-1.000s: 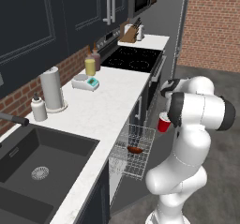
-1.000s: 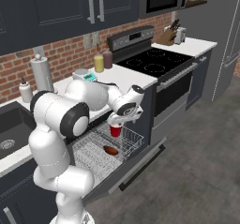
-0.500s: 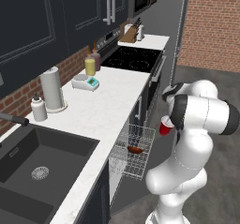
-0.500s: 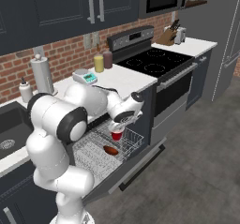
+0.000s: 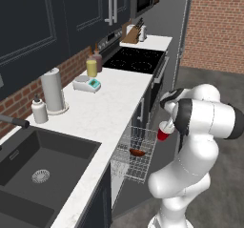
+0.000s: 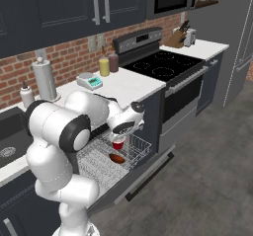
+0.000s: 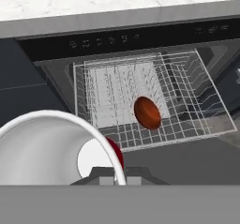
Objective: Pick up the cup and bowl from the counter, place them in the dishwasher, and close the dishwasher door.
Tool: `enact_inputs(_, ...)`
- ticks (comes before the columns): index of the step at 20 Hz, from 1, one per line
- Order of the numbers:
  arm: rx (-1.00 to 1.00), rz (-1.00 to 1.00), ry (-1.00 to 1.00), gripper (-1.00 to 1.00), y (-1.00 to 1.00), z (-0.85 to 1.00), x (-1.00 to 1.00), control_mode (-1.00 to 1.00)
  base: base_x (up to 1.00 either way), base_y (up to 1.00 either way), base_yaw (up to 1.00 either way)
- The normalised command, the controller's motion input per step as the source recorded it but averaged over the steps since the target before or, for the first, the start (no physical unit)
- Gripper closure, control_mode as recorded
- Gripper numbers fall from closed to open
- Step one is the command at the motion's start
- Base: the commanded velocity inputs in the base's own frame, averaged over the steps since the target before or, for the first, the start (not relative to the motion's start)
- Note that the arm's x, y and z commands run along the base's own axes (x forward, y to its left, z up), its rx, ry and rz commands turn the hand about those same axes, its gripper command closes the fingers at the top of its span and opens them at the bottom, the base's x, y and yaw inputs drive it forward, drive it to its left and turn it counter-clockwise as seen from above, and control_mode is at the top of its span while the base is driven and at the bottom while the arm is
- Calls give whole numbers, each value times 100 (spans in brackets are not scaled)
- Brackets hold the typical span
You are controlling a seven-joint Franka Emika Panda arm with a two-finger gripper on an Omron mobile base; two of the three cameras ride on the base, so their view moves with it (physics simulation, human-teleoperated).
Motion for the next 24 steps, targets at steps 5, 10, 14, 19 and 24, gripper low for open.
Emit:
enact_inputs(5,0,0,-2,100,14,-25,0,-100,0,0,0)
enact_inputs(10,0,0,-3,100,10,-36,0,-100,0,0,0)
enact_inputs(14,0,0,0,100,8,-32,1,-100,0,0,0)
enact_inputs(19,0,0,0,100,1,-28,2,-100,0,0,0)
enact_inputs(24,0,0,0,100,0,-27,0,-100,0,0,0)
